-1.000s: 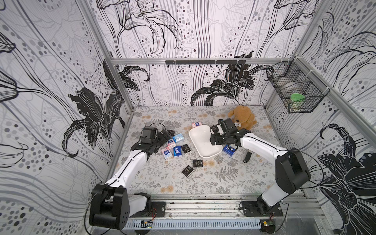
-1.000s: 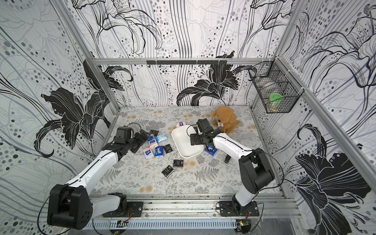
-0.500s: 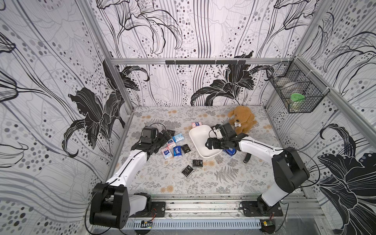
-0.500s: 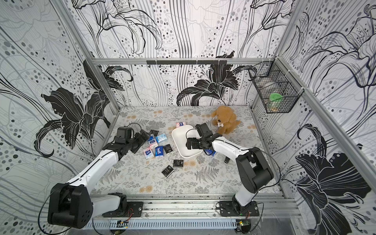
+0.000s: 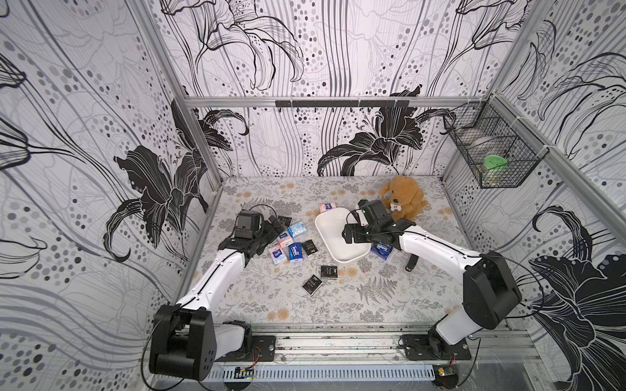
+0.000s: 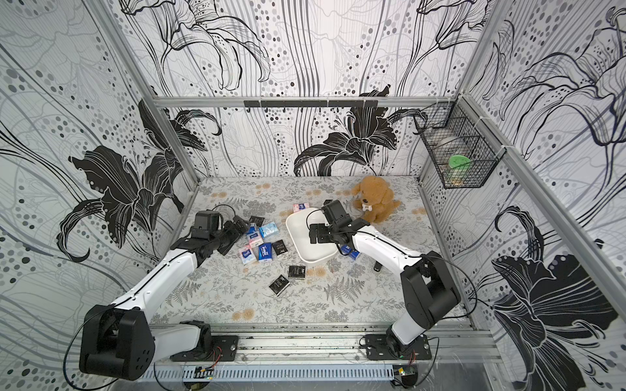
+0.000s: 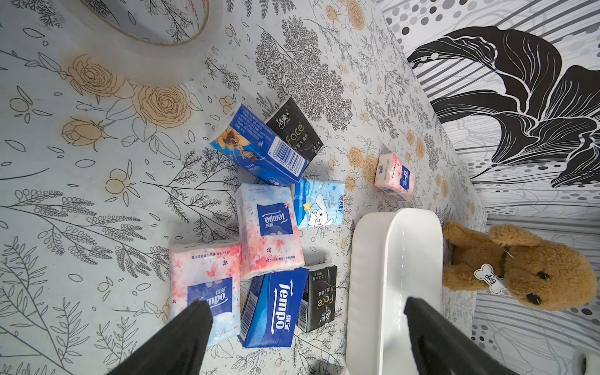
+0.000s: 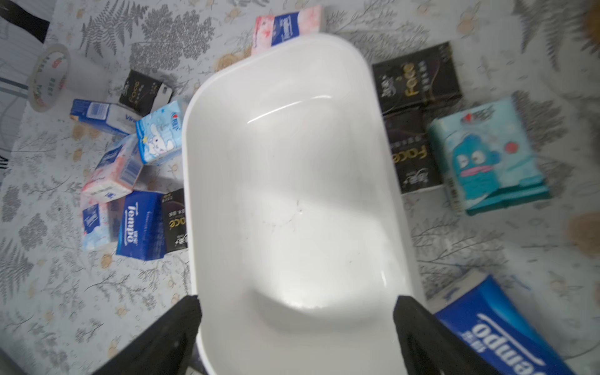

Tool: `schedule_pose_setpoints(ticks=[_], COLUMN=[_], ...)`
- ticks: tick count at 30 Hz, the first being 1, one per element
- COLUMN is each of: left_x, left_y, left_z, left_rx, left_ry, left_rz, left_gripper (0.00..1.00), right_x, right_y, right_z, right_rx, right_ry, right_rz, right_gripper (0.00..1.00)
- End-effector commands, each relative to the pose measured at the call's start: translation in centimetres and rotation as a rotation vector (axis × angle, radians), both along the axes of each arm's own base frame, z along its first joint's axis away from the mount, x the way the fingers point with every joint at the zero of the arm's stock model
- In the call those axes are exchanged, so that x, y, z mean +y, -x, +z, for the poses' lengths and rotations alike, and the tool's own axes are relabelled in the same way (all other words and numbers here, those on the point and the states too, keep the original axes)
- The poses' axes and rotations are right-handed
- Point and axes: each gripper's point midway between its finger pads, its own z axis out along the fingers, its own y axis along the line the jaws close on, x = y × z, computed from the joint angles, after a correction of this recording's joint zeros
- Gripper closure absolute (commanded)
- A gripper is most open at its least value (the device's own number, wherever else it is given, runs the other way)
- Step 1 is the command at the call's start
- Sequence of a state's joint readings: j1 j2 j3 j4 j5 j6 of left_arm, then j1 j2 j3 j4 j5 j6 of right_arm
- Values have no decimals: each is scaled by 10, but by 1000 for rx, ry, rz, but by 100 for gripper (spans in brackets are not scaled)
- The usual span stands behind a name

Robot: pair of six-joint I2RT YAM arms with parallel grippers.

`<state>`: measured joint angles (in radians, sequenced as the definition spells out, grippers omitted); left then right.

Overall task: Put the pocket tissues into the storage box
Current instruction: Move the storage box to the center of the board, then pick up the pocket tissues from the center of the board.

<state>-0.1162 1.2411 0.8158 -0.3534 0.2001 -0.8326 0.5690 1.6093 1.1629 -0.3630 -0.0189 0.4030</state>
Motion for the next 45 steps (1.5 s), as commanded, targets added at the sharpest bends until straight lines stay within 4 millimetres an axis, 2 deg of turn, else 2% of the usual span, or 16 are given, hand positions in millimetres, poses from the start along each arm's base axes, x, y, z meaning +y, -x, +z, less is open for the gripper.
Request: schedule_pose_setpoints(ticks=[1,2,5,9,17,18,21,23,28,34,37,41,45], left_x=[1,1,1,2,1,0,-1,-1,-1,-4,-4,-3,-2], left_y=[-2,-2,-2,-1,-3,-3,-3,-3,0,-2,-2,-1,-1], left_z=[4,5,6,9,8,8,7,7,6,6,8,10,11], left_rx=[-23,-24,-25,-31,-32,-31,-28,-30,-27,-28,-33,-34,-33], left_ry=[-16,-19,-19,-23,-7,-1,6,5,-7,10,11,5,-2], left_rz=[-10,-10,-8,-5,2,-1,-2,-5,-13,-19,-19,-20,-21], left_gripper=[2,3,3,3,2,2,3,3,2,3,3,3,2], right_x=[-29,-31,-26,-6,28,33,35,26,-32,-84,-94,-90,-88], right_y=[-6,-8,-10,-4,14,18,24,25,28,24,19,15,19], right_z=[-23,-34,-50,-56,-30,-22,-16,-16,-27,-46,-56,-66,-73], right_rx=[45,71,115,155,150,144,156,146,123,156,182,199,231], right_ry=[149,160,146,42,-210,-246,-275,-232,49,194,206,193,179], right_rz=[4,14,54,100,91,100,93,76,6,-18,-19,2,6], right_gripper=[2,3,3,1,1,1,0,1,2,3,4,4,4])
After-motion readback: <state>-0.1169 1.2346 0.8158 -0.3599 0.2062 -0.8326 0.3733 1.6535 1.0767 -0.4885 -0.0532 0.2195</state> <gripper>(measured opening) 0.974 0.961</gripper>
